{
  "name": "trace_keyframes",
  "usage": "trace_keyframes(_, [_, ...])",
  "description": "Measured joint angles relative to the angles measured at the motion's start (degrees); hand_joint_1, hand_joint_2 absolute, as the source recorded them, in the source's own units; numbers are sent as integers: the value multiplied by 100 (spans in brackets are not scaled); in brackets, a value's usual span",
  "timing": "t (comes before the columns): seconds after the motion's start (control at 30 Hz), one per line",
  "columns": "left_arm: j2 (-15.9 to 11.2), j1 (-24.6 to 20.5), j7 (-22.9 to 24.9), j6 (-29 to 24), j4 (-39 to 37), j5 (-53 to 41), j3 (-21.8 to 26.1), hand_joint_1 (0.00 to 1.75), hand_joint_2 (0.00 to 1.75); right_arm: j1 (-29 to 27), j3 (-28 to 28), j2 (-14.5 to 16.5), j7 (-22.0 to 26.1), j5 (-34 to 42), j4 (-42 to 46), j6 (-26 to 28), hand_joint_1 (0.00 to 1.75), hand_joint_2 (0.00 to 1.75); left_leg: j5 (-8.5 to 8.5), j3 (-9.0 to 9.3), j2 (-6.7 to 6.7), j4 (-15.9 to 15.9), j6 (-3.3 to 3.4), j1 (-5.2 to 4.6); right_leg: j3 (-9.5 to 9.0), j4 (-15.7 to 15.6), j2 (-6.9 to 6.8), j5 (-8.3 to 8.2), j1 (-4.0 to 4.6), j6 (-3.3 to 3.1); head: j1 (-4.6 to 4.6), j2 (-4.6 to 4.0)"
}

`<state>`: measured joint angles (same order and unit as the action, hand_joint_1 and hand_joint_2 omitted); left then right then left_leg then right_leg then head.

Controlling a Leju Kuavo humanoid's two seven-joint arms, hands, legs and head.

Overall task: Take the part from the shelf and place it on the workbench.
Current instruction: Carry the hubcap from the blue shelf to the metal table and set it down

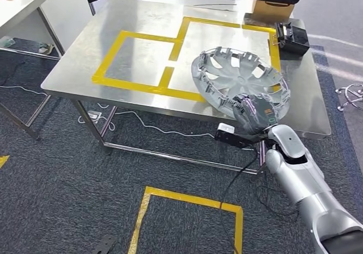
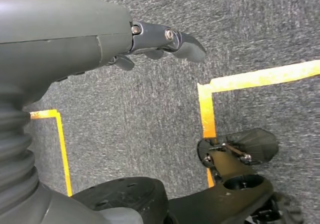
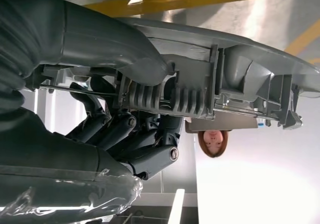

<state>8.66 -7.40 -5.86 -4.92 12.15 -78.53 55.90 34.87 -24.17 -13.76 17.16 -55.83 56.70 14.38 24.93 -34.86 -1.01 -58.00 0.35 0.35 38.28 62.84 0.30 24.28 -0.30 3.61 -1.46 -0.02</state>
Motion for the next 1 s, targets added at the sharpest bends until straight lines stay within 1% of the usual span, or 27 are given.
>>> trace_keyframes(0.03, [-1,-4,0,0,0,0,0,0,175,4,-1,1,2,-1,0,1,175,175,13,8,-1,-2,-27,-10,-124,-257,-2,-73,7,-18,4,0])
trace_keyframes(0.07, [-2,-5,0,0,0,0,1,0,175,6,-4,1,4,-1,0,1,175,175,19,5,-1,0,-53,-18,-181,-371,-1,-71,16,-39,10,0])
trace_keyframes(0.1, [-2,-6,0,0,0,0,1,0,175,7,-7,2,7,-2,0,1,175,175,19,3,0,6,-78,-23,-199,-394,6,-49,26,-65,15,0])
trace_keyframes(0.17, [-2,-2,0,0,1,0,1,0,175,2,-10,2,3,0,1,2,175,175,51,1,6,-3,-142,-19,-215,-408,9,-45,9,-126,24,0])
trace_keyframes(0.2, [-2,-3,0,0,1,0,1,0,175,2,-10,2,0,1,1,2,175,175,124,-46,13,-108,-179,-20,-232,-423,5,-44,-5,-158,35,0])
trace_keyframes(0.23, [-3,-5,0,0,1,0,1,0,175,1,-9,2,-3,2,1,2,175,175,253,-157,21,-336,-214,-17,-251,-437,0,-41,-20,-188,45,0])
trace_keyframes(0.27, [-2,-2,0,0,1,0,1,0,175,1,-10,3,-3,3,1,2,175,175,418,-330,28,-678,-242,-12,-257,-439,-4,-31,-24,-209,55,0])
trace_keyframes(0.3, [-2,2,0,1,0,1,1,0,175,0,-13,5,-3,3,0,2,175,175,587,-549,32,-1085,-263,-6,-261,-439,-5,-22,-26,-227,63,0])
trace_keyframes(0.33, [-2,6,0,2,0,3,1,0,175,-2,-16,7,-2,2,0,1,175,175,695,-744,34,-1424,-277,0,-266,-439,-4,-14,-26,-236,63,0])
trace_keyframes(0.37, [-2,6,0,4,0,5,1,0,175,-5,-21,9,2,2,0,1,175,175,697,-864,34,-1604,-283,3,-277,-438,1,-3,-27,-239,63,0])
trace_keyframes(0.4, [-2,4,0,6,0,8,1,0,175,-6,-25,11,5,3,0,0,175,175,581,-879,35,-1572,-285,6,-298,-438,6,11,-30,-235,63,0])
trace_keyframes(0.43, [-3,1,0,8,0,10,1,0,175,-7,-26,12,10,4,0,1,175,175,369,-778,36,-1315,-283,9,-327,-437,11,29,-36,-222,62,0])
trace_keyframes(0.47, [-3,0,0,8,0,12,1,0,175,-5,-26,13,14,8,0,1,175,175,121,-609,42,-937,-282,16,-356,-436,16,51,-38,-200,63,0])
trace_keyframes(0.5, [-1,-1,0,9,0,14,1,0,175,4,-26,14,16,10,0,2,175,175,-53,-423,45,-537,-276,21,-372,-422,22,78,-29,-170,70,0])
trace_keyframes(0.53, [1,-4,0,10,0,15,1,0,175,19,-24,15,20,11,0,2,175,175,-150,-287,45,-241,-251,25,-376,-414,28,98,-18,-140,70,0])
trace_keyframes(0.57, [3,-6,0,10,0,15,1,0,175,37,-23,15,23,12,0,3,175,175,-168,-215,44,-75,-219,25,-373,-411,33,111,-4,-111,70,0])
trace_keyframes(0.6, [3,-6,0,11,0,16,1,0,175,54,-22,15,27,12,-1,3,175,175,-134,-192,38,-20,-176,18,-370,-415,37,117,4,-86,68,0])
trace_keyframes(0.67, [-2,-2,0,10,0,17,2,0,175,74,-22,15,38,13,-2,4,175,175,-124,-187,35,-11,-87,21,-373,-421,31,140,-7,-32,58,0])
trace_keyframes(0.7, [-3,-5,-1,10,0,17,2,0,175,82,-22,15,44,14,-2,4,175,175,-122,-176,33,-5,-47,26,-339,-341,23,200,-14,-5,46,0])
trace_keyframes(0.73, [-3,-9,-1,10,0,17,2,0,175,91,-22,15,50,15,-3,4,175,175,-121,-163,31,2,-12,34,-240,-129,17,321,-17,17,33,0])
trace_keyframes(0.8, [-2,-9,-2,10,0,17,2,0,175,100,-26,16,60,18,-10,4,175,175,-101,-143,23,2,34,30,137,635,10,670,-20,40,6,0])
trace_keyframes(0.83, [-2,-4,-2,11,0,17,2,0,175,99,-28,16,63,18,-19,4,175,175,-88,-131,19,1,45,26,348,1026,11,799,-20,45,3,0])
trace_keyframes(0.87, [-3,2,-2,10,0,17,3,0,175,96,-31,17,63,19,-29,4,175,175,-73,-112,14,0,51,23,490,1257,11,825,-20,47,2,0])
trace_keyframes(0.9, [-3,6,-2,10,0,17,3,0,175,94,-31,17,62,22,-39,4,175,175,-54,-87,9,-1,51,22,531,1265,10,731,-20,45,-1,0])
trace_keyframes(0.93, [-3,7,-2,10,0,17,3,0,175,94,-30,17,61,25,-46,4,175,175,-30,-50,4,-2,42,23,452,1026,9,525,-21,39,-1,0])
trace_keyframes(0.97, [-3,7,-2,10,0,17,3,0,175,97,-28,17,61,28,-50,4,175,175,-2,-8,-1,-3,25,23,285,618,4,261,-22,31,-2,0])
trace_keyframes(1.0, [-4,3,-2,10,0,17,3,0,175,105,-28,17,61,31,-52,4,175,175,27,24,-3,-4,0,15,96,211,-3,65,-16,24,-2,0])
